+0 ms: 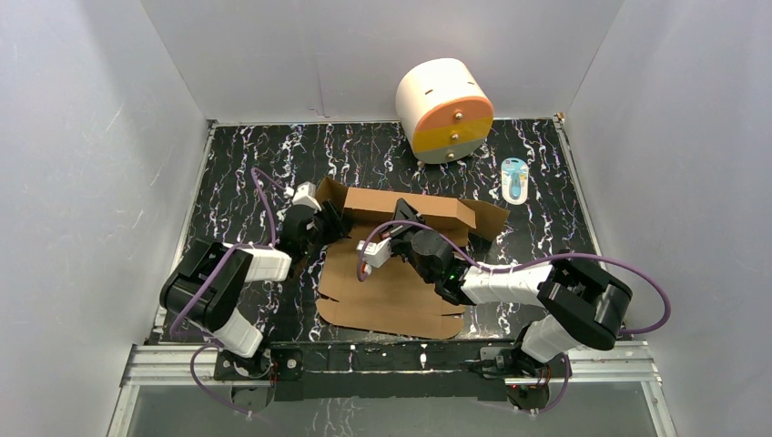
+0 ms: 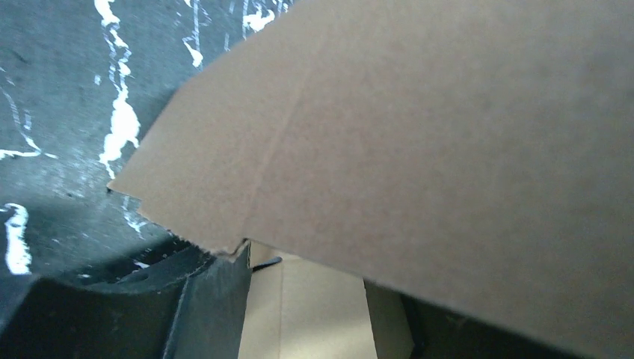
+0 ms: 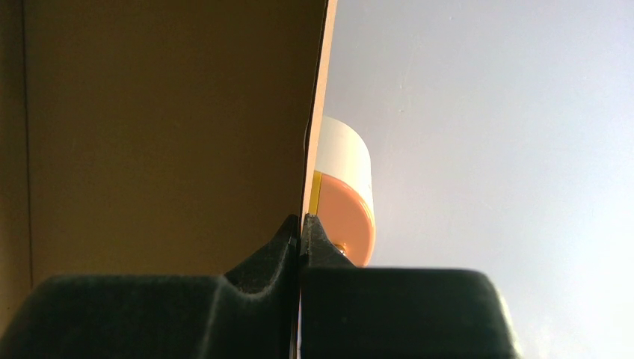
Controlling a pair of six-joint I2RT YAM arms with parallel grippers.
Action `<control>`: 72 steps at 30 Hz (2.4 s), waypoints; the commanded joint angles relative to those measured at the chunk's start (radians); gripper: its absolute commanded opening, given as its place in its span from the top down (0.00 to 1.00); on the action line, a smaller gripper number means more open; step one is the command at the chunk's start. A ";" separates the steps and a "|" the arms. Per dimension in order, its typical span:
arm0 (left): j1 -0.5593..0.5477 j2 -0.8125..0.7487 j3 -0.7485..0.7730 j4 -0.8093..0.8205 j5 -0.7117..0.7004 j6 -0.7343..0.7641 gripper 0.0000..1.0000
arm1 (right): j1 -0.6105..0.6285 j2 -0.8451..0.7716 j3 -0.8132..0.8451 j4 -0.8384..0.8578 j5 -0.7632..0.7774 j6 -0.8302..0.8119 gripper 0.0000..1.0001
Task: Fold the paper box
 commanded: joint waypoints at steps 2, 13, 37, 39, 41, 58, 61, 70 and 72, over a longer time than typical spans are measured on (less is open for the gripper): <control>-0.049 -0.054 -0.043 0.080 0.022 0.012 0.50 | 0.006 0.002 -0.001 -0.040 -0.007 0.020 1.00; -0.143 -0.062 -0.048 0.088 -0.046 0.087 0.51 | 0.006 0.005 0.001 -0.040 0.001 0.017 1.00; -0.124 -0.545 -0.056 -0.436 -0.435 0.208 0.35 | 0.006 -0.004 0.000 -0.051 -0.003 0.025 1.00; -0.117 -0.539 -0.049 -0.467 -0.433 0.192 0.34 | 0.006 -0.005 0.003 -0.052 -0.004 0.026 1.00; -0.114 -0.507 -0.042 -0.490 -0.420 0.164 0.34 | 0.005 -0.007 0.006 -0.052 -0.006 0.028 1.00; -0.113 -0.269 -0.033 -0.490 -0.357 0.098 0.63 | 0.006 -0.003 0.010 -0.066 -0.010 0.055 1.00; -0.113 -0.248 -0.037 -0.481 -0.328 0.085 0.72 | 0.006 -0.003 0.010 -0.066 -0.010 0.056 1.00; -0.114 -0.193 -0.018 -0.600 -0.364 0.008 0.83 | 0.006 -0.007 0.013 -0.070 -0.012 0.068 1.00; -0.116 -0.174 -0.007 -0.644 -0.390 -0.008 0.85 | 0.006 -0.007 0.013 -0.071 -0.014 0.069 1.00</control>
